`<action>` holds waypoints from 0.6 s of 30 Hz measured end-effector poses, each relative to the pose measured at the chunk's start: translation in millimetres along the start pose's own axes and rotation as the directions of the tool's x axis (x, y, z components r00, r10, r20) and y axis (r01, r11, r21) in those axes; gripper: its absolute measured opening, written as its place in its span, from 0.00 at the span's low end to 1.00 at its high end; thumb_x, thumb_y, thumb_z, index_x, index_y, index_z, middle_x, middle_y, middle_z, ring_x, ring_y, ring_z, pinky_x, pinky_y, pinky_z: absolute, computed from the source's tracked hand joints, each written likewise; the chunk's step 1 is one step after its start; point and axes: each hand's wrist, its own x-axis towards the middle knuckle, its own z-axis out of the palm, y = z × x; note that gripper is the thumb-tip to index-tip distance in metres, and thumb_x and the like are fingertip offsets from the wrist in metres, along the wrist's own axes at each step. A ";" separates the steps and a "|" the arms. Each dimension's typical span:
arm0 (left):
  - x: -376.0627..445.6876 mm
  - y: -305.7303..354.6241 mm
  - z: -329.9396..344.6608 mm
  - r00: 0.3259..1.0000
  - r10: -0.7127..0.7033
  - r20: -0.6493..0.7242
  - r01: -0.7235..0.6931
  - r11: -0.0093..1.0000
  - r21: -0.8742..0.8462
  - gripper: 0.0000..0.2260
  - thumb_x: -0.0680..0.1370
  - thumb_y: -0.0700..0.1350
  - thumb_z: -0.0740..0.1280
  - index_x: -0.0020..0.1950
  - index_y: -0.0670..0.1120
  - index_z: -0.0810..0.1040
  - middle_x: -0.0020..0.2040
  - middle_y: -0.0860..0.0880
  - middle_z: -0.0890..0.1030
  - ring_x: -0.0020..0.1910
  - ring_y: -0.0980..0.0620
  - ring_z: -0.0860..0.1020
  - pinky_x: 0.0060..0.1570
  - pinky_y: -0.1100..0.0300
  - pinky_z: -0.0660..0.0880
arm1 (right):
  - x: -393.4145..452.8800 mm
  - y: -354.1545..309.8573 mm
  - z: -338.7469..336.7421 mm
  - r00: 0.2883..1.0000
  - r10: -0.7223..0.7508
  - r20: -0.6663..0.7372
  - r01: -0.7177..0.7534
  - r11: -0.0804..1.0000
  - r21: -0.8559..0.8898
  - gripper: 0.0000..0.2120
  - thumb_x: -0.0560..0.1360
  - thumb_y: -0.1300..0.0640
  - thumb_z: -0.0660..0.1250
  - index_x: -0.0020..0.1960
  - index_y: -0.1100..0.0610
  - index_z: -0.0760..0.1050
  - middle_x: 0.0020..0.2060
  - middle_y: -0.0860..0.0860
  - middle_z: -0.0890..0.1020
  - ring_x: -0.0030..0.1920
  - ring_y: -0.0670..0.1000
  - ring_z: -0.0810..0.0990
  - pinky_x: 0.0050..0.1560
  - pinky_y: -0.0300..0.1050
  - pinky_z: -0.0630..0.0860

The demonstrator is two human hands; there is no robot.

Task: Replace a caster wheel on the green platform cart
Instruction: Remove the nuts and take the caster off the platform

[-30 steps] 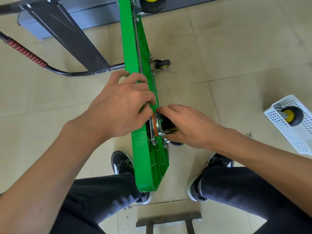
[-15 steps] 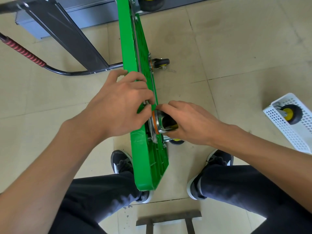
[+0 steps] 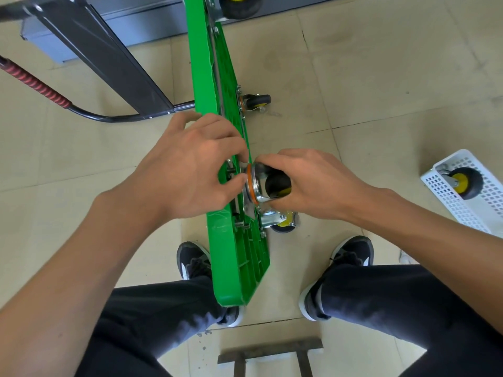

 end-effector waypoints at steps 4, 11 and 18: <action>3.7 2.1 -1.6 1.000 -0.012 -0.010 0.012 1.000 -0.022 0.16 0.74 0.59 0.61 0.55 0.55 0.79 0.59 0.55 0.78 0.63 0.50 0.74 0.66 0.46 0.63 | 0.8 4.9 -12.1 0.999 0.025 -0.030 -0.025 1.000 -0.001 0.18 0.68 0.42 0.75 0.54 0.44 0.73 0.40 0.42 0.76 0.40 0.49 0.76 0.35 0.47 0.72; 15.4 14.9 -6.0 0.994 -0.035 -0.100 0.029 0.998 -0.062 0.20 0.75 0.59 0.58 0.60 0.52 0.80 0.66 0.53 0.77 0.65 0.47 0.74 0.64 0.45 0.64 | -5.9 17.4 -44.0 0.992 0.045 -0.120 -0.055 0.995 -0.080 0.22 0.68 0.39 0.74 0.58 0.43 0.75 0.44 0.42 0.81 0.44 0.51 0.78 0.38 0.47 0.72; 38.1 46.3 -15.5 0.973 -0.159 -0.165 0.111 0.957 -0.267 0.21 0.76 0.57 0.63 0.68 0.55 0.76 0.56 0.53 0.82 0.57 0.49 0.78 0.56 0.46 0.75 | -22.2 32.6 -90.6 0.971 0.125 -0.204 -0.139 0.989 -0.055 0.24 0.66 0.39 0.76 0.61 0.41 0.76 0.47 0.42 0.84 0.46 0.50 0.79 0.40 0.46 0.73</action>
